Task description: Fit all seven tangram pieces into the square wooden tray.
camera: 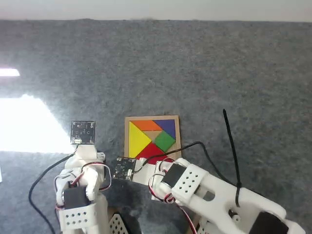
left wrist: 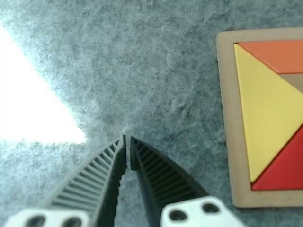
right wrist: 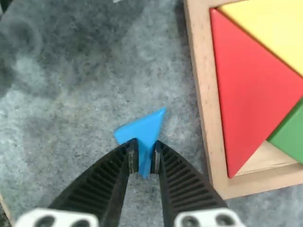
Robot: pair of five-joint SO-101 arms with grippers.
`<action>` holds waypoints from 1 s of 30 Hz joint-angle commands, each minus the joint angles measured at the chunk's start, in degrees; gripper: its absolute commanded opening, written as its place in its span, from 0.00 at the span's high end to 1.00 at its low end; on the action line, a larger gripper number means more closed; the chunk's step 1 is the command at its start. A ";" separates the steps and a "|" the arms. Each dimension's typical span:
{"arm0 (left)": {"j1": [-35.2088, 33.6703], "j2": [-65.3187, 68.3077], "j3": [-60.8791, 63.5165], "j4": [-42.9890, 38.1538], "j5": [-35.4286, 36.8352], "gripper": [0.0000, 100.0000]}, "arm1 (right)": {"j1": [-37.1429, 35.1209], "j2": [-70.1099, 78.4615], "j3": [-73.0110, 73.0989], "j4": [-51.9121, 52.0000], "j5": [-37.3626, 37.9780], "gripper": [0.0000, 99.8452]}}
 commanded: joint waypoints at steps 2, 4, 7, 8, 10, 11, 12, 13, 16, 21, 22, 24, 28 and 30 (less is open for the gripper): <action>-0.53 -1.05 -0.75 0.18 0.09 0.99 | -1.45 1.27 0.26 3.38 1.41 0.96; -0.53 -1.05 -0.75 0.18 0.09 0.99 | -1.45 1.27 0.26 3.65 1.05 0.91; -0.53 -1.05 -0.75 0.18 0.09 0.99 | -2.24 1.27 0.44 3.74 1.05 0.84; -0.53 -1.05 -0.75 0.18 0.09 0.99 | -3.03 1.01 0.88 3.74 0.97 0.83; -0.53 -1.05 -0.75 0.18 0.09 0.99 | -5.49 0.66 1.23 3.38 0.97 0.82; -0.53 -1.05 -0.75 0.18 0.09 0.99 | -6.64 0.66 1.23 3.30 0.97 0.82; -0.53 -1.05 -0.75 0.18 0.09 0.99 | -7.52 0.66 1.23 3.21 0.97 0.82; -0.53 -1.05 -0.75 0.18 0.09 0.99 | -7.87 0.66 1.23 3.21 0.97 0.82; -0.53 -1.05 -0.75 0.18 0.09 0.99 | -7.78 0.75 1.23 2.59 0.97 0.82; -0.53 -1.05 -0.75 0.18 0.09 0.99 | -7.78 0.75 1.23 2.42 0.97 0.82; -0.53 -1.05 -0.75 0.18 0.09 0.99 | -7.69 0.75 1.23 2.42 0.97 0.83; -0.53 -1.05 -0.75 0.18 0.09 0.99 | -7.69 0.75 0.88 1.80 1.14 0.89; -0.53 -1.05 -0.75 0.18 0.09 0.99 | -2.42 0.75 -0.88 1.36 1.49 0.99; -0.53 -1.05 -0.75 0.18 0.09 0.99 | 1.71 0.75 -1.67 1.45 1.49 0.98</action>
